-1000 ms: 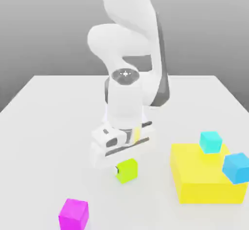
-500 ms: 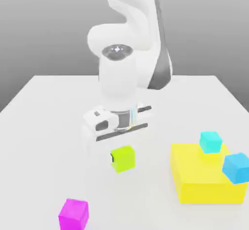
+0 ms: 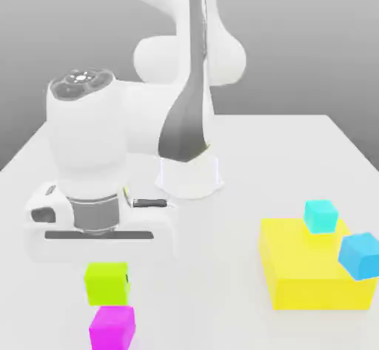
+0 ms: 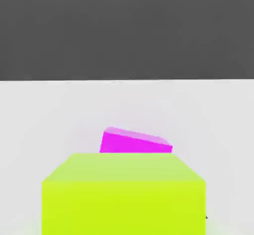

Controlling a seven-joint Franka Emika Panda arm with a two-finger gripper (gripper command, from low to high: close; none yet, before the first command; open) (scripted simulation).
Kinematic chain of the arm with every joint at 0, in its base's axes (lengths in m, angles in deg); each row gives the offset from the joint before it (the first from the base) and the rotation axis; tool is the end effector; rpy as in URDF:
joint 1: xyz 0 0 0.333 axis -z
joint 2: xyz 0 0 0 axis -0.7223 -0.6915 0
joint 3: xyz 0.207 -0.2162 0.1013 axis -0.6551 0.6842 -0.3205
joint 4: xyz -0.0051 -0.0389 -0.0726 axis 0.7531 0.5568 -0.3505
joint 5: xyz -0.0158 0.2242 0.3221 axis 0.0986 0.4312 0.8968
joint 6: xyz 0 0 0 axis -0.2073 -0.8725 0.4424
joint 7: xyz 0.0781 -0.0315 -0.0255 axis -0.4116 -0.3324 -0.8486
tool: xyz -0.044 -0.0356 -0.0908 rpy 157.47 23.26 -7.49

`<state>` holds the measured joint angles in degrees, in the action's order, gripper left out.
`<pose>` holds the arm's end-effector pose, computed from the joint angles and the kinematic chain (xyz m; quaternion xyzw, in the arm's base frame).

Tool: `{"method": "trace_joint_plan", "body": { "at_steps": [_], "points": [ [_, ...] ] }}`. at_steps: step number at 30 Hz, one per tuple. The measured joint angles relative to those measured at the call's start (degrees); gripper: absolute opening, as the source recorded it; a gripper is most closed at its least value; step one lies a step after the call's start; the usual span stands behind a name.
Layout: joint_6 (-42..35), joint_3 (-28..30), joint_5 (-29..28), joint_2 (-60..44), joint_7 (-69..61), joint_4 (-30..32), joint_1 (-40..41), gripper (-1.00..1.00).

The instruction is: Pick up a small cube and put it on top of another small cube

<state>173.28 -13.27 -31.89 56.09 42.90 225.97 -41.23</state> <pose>0.4756 -0.1197 0.1995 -0.9212 0.3891 0.0003 0.0008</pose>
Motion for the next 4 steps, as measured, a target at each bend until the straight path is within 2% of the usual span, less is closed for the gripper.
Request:
{"method": "trace_joint_plan", "body": {
  "at_steps": [1,4],
  "points": [
    [1.1,-0.2,0.4,-1.2,-0.3,-0.1,0.2,1.00],
    [1.1,-0.2,0.4,-1.2,-0.3,-0.1,0.2,1.00]
  ]
}}
